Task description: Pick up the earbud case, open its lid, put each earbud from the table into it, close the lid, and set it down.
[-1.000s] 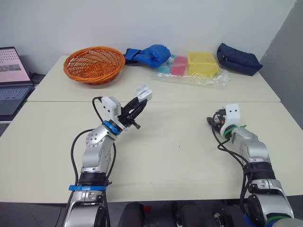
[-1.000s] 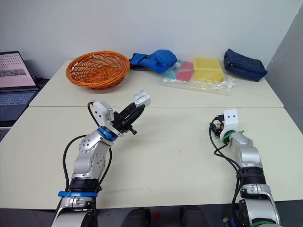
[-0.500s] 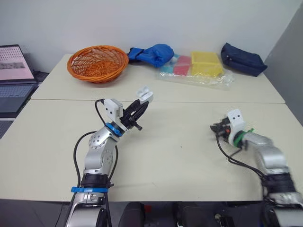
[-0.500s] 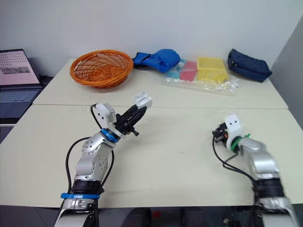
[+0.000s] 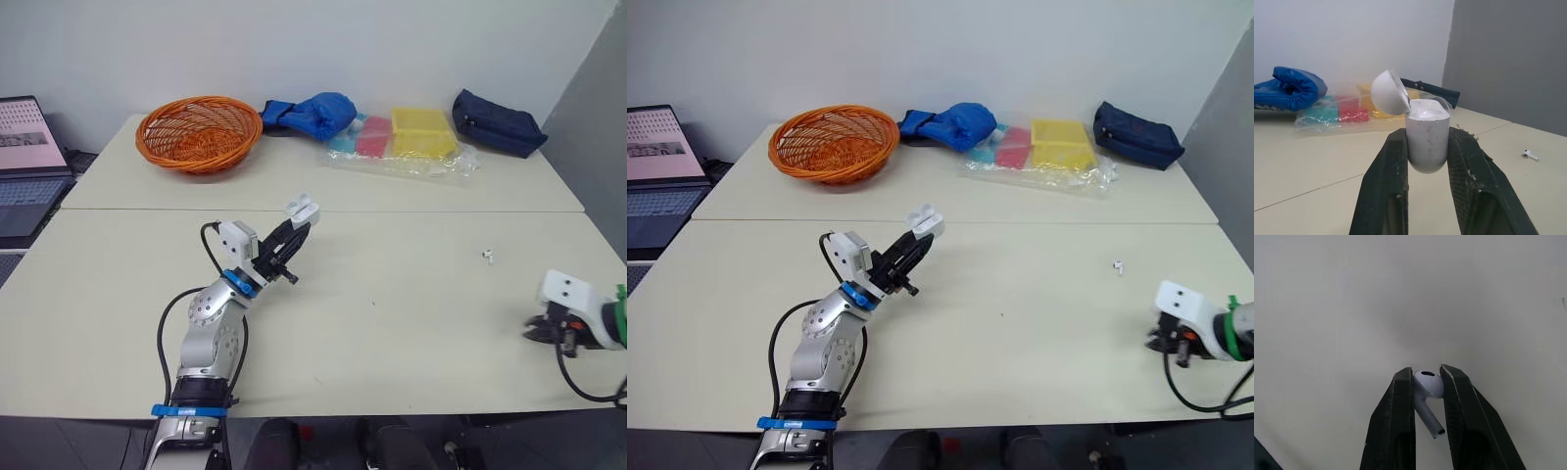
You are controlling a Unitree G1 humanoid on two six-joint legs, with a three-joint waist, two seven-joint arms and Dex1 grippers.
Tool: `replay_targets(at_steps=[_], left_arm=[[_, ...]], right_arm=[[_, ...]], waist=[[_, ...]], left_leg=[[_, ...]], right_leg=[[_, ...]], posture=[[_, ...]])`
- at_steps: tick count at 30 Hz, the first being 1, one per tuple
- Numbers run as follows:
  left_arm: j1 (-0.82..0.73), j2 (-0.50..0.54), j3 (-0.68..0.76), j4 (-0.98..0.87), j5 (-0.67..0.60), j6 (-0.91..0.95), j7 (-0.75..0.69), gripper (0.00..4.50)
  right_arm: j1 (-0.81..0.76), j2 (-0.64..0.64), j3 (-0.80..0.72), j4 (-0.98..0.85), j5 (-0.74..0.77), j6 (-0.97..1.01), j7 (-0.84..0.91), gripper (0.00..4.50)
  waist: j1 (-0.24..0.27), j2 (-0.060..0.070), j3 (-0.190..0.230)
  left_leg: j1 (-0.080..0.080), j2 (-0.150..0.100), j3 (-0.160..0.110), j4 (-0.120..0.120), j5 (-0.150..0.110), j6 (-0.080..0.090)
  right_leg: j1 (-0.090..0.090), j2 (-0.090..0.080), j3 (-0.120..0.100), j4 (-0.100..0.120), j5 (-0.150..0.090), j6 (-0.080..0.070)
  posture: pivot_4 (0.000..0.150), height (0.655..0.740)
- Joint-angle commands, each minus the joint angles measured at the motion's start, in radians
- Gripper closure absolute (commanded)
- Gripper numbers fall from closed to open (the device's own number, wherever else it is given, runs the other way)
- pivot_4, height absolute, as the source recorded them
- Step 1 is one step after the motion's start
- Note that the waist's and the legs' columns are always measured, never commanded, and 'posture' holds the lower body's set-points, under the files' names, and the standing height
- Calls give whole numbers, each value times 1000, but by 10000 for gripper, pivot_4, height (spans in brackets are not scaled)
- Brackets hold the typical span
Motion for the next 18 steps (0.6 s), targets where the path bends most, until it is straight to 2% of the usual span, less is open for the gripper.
replay_targets(at_steps=[1,6,18], left_arm=[[14,-12,-14,-82,2,-14,15,37664],[24,-7,-15,-99,14,-14,37,37664],[39,7,-22,-153,8,31,57,37664]], right_arm=[[-38,-18,15,84,-60,-102,26,40875],[-53,-1,33,166,-85,-141,48,40875],[-65,36,36,231,-84,-188,88,40875]], waist=[[0,0,0],[1,0,0],[0,-1,0]], left_leg=[[0,0,0,0,0,0],[1,0,-1,0,0,0],[3,0,-2,1,0,0]], right_leg=[[0,0,0,0,0,0],[0,0,-1,2,0,0],[4,0,-1,1,0,0]], posture=[[1500,7400],[1500,7400],[1500,7400]])
